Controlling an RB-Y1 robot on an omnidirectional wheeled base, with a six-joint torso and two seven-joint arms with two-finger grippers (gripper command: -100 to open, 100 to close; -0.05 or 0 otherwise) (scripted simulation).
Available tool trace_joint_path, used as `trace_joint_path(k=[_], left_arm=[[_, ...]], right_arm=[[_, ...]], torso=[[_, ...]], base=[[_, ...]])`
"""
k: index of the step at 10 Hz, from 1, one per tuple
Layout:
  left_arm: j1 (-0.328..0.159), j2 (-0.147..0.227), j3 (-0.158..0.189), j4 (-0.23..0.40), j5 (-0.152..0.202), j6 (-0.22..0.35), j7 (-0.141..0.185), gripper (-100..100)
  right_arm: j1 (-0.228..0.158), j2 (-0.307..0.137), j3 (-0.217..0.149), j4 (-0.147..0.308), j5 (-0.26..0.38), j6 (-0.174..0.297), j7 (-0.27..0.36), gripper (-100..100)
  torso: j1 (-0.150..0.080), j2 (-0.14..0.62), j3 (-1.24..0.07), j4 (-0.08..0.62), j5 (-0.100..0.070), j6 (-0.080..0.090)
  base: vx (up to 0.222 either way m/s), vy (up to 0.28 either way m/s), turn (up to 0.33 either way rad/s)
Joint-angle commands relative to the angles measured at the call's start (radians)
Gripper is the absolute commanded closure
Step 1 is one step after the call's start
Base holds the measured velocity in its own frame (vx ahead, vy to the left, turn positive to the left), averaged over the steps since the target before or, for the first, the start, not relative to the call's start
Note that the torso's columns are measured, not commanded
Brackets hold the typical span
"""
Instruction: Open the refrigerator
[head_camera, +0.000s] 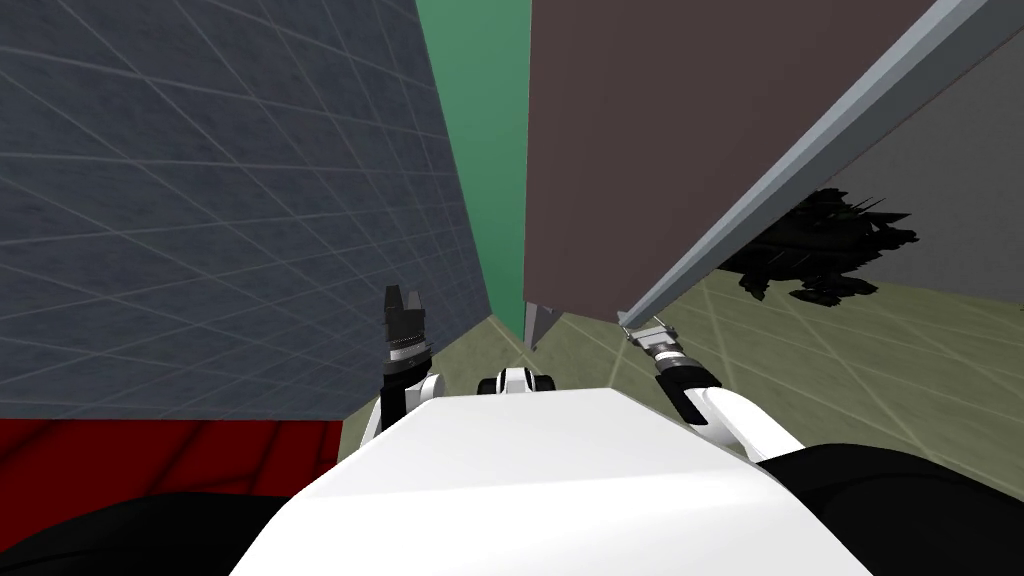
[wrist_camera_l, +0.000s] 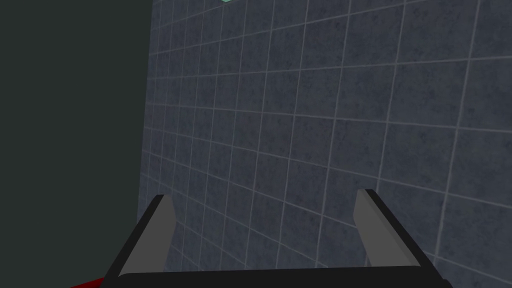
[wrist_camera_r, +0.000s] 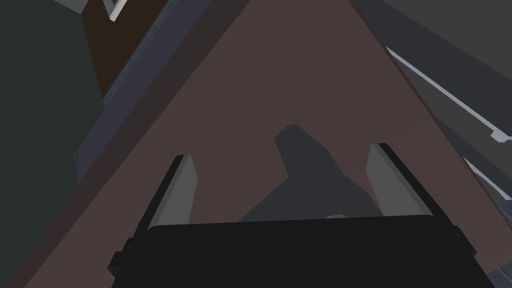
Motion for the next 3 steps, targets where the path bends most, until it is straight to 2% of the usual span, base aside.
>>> trace_joint_path(k=[1, 3], left_arm=[[0.000, 0.000, 0.000, 0.000, 0.000, 0.000, 0.000, 0], [0.000, 0.000, 0.000, 0.000, 0.000, 0.000, 0.000, 0]], right_arm=[[0.003, 0.001, 0.004, 0.004, 0.000, -0.002, 0.001, 0], [0.007, 0.003, 0.010, 0.009, 0.001, -0.004, 0.002, 0]], torso=[[-0.003, -0.003, -0.001, -0.002, -0.002, 0.000], [-0.006, -0.006, -0.003, -0.004, -0.005, -0.001]], base=[[0.000, 0.000, 0.000], [0.000, 0.000, 0.000]])
